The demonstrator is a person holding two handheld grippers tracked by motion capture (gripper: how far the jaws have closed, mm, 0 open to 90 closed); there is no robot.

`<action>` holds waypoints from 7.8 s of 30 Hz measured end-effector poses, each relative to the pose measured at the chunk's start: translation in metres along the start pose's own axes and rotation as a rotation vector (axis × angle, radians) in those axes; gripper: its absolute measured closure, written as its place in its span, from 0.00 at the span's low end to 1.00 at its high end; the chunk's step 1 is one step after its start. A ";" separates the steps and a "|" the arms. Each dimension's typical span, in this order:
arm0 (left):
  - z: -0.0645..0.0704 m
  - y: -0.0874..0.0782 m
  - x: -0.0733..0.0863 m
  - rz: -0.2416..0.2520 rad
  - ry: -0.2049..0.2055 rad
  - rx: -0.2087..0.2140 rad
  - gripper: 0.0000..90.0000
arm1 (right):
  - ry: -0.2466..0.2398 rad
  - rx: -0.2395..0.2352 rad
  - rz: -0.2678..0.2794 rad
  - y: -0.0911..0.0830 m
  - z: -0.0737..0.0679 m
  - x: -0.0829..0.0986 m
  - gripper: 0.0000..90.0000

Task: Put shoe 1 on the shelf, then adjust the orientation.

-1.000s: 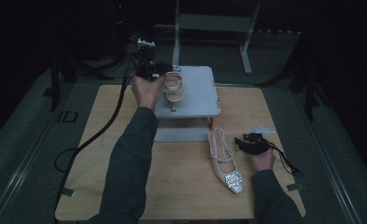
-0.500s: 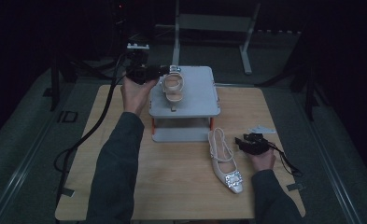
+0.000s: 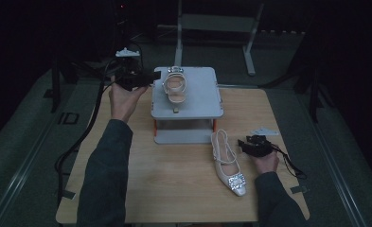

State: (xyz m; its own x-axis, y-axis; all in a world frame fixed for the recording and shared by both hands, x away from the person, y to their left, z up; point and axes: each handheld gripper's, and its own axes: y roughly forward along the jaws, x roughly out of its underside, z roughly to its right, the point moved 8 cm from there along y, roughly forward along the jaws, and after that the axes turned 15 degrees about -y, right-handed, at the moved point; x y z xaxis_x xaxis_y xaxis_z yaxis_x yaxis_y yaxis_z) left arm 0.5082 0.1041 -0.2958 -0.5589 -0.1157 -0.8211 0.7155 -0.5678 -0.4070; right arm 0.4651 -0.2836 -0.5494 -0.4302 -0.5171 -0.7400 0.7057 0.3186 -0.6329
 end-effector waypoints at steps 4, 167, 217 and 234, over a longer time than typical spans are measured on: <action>-0.003 -0.003 0.005 0.007 0.013 0.004 0.62 | -0.004 -0.001 0.000 0.000 -0.001 0.000 0.58; -0.132 0.039 0.234 -0.182 -0.168 -0.145 0.58 | -0.113 -0.030 -0.124 -0.022 -0.002 -0.016 0.48; -0.132 0.038 0.234 -0.179 -0.173 -0.145 0.57 | -0.012 -0.019 -0.242 -0.075 -0.053 -0.014 0.70; -0.132 0.038 0.234 -0.179 -0.174 -0.145 0.57 | 0.187 -0.058 -0.353 -0.067 -0.055 -0.012 0.90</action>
State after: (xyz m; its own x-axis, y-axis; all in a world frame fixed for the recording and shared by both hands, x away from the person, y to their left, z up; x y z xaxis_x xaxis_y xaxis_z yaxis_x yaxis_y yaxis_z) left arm 0.4601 0.1626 -0.5566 -0.7361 -0.1693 -0.6554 0.6447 -0.4703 -0.6026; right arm 0.3922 -0.2554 -0.5108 -0.7394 -0.4511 -0.4998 0.4654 0.1940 -0.8636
